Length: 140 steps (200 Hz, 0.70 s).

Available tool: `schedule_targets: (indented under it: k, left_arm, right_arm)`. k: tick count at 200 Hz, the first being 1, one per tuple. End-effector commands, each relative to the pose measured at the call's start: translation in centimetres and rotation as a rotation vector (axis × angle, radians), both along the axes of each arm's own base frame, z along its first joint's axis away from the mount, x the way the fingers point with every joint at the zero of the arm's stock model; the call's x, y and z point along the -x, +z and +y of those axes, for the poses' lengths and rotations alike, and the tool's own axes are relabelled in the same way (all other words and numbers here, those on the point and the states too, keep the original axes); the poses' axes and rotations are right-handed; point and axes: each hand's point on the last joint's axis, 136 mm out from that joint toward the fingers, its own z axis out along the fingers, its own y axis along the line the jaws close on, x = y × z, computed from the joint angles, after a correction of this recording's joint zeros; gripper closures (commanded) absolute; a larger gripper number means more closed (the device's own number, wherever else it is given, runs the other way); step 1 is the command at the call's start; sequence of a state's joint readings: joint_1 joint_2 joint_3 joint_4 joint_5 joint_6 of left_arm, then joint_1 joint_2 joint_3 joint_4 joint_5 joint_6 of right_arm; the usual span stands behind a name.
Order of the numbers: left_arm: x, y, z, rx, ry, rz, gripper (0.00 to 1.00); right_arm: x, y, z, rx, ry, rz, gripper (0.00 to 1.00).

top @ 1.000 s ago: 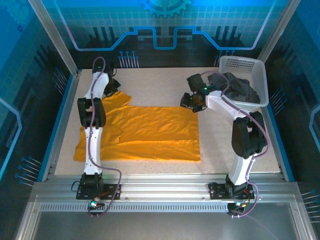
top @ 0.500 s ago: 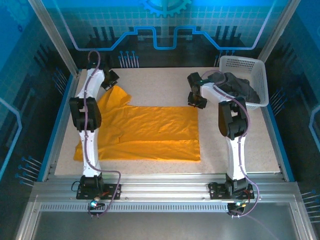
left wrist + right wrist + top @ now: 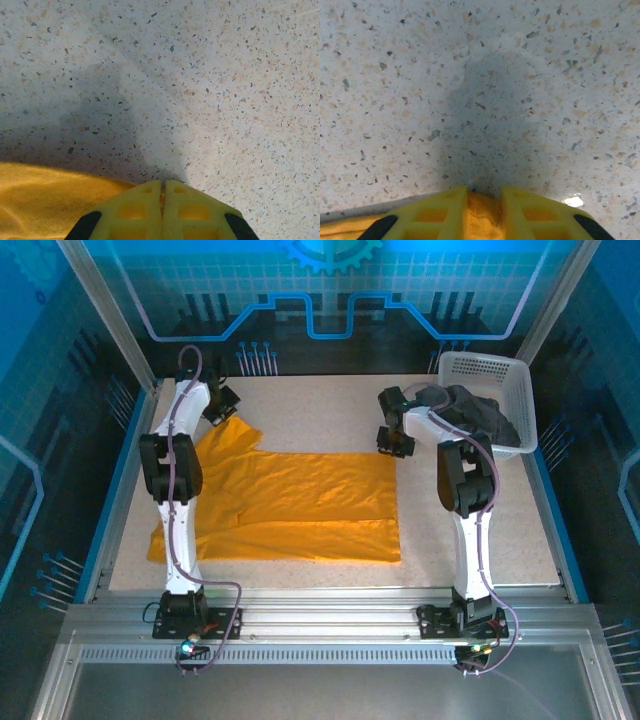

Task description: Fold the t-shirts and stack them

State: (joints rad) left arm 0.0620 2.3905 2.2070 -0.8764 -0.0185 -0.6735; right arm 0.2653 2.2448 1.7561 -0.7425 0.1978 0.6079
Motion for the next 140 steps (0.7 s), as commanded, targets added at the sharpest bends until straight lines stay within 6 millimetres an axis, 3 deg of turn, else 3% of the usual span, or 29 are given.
schedule_targets:
  k: [1, 28, 85, 112, 140]
  left_arm:
    - [-0.5, 2.6, -0.9, 0.021, -0.026, -0.059, 1.0]
    - [-1.5, 3.6, -1.0, 0.034, -0.033, -0.101, 1.0]
    - [-4.9, 9.0, -1.3, 0.01, -0.1, -0.313, 1.0]
    - [-4.4, 8.1, -1.4, 0.004, -0.116, -0.284, 1.0]
    - [-2.6, 7.0, -1.1, -0.03, -0.129, -0.226, 1.0]
  right_arm:
    - [-0.2, -1.1, -0.6, 0.016, 0.023, 0.038, 0.82]
    - [-1.1, 0.1, -1.1, 0.063, 0.049, 0.002, 1.0]
    - [-3.9, 4.6, -3.4, 0.136, 0.085, -0.109, 1.0]
    - [-4.6, 4.8, -2.8, 0.109, 0.135, -0.104, 1.0]
    - [-4.5, 5.1, -2.3, 0.089, 0.174, -0.11, 1.0]
